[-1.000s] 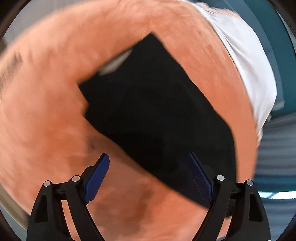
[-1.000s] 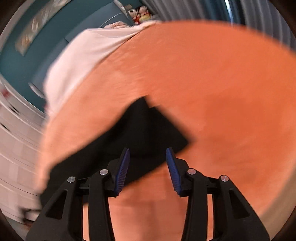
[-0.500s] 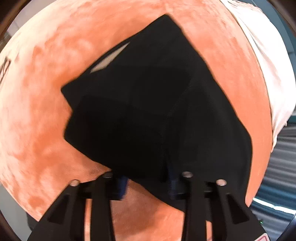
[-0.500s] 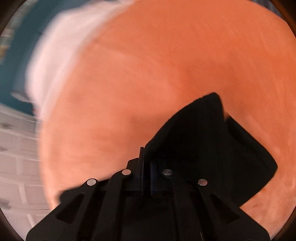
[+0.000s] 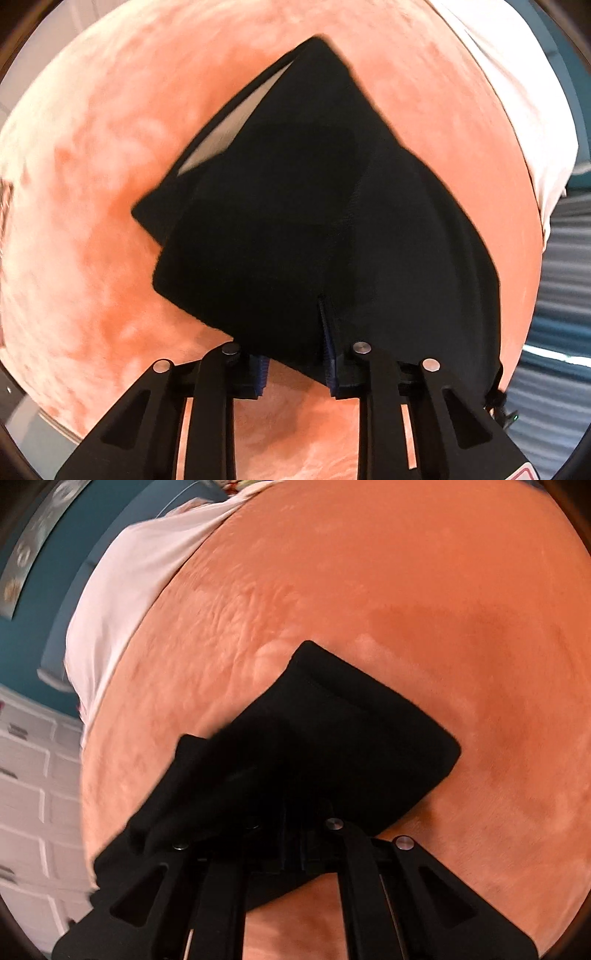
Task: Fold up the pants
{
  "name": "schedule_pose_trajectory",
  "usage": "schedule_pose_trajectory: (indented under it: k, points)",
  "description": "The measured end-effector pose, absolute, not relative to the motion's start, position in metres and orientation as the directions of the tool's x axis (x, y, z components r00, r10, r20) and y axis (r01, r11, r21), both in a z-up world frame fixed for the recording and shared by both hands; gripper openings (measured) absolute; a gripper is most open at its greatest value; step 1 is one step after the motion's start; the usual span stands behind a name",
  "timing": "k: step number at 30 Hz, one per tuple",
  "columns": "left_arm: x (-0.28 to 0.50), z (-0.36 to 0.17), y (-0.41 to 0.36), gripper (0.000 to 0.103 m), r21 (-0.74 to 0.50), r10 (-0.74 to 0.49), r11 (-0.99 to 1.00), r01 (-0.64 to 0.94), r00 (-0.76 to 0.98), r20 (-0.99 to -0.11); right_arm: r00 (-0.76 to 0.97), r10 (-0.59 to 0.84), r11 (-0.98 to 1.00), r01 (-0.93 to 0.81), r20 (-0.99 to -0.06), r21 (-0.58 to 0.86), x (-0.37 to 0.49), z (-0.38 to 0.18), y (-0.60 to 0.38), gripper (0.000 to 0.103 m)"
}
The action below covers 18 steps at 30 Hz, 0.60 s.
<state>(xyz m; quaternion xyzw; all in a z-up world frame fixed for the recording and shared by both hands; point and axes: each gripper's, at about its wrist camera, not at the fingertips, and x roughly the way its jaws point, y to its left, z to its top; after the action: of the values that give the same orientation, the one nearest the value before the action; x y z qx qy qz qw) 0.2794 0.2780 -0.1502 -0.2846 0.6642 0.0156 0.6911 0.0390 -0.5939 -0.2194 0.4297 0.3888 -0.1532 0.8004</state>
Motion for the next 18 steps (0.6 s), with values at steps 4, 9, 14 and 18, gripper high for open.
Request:
schedule_pose_trajectory:
  k: [4,9,14,18]
  points:
    - [0.295,-0.131,0.277,0.021,-0.372,-0.354,0.854,-0.363,0.117,-0.928,0.766,0.178,0.435,0.502,-0.618,0.747,0.022,-0.179,-0.595,0.004]
    - [0.293,-0.177,0.280,0.026,-0.328,-0.349,0.866,-0.377,0.011,-0.937,0.626,0.158,0.453,0.641,-0.763,0.620,0.015,-0.226,-0.596,0.007]
    - [0.277,-0.162,0.297,0.055,-0.421,-0.380,0.826,-0.374,0.180,-0.907,0.706,0.088,0.432,0.609,-0.703,0.666,-0.009,-0.220,-0.586,0.031]
    - [0.261,-0.126,0.309,0.066,-0.277,-0.185,0.896,-0.347,0.274,-0.944,0.644,-0.122,0.596,0.656,-0.755,0.463,-0.031,-0.196,-0.578,0.044]
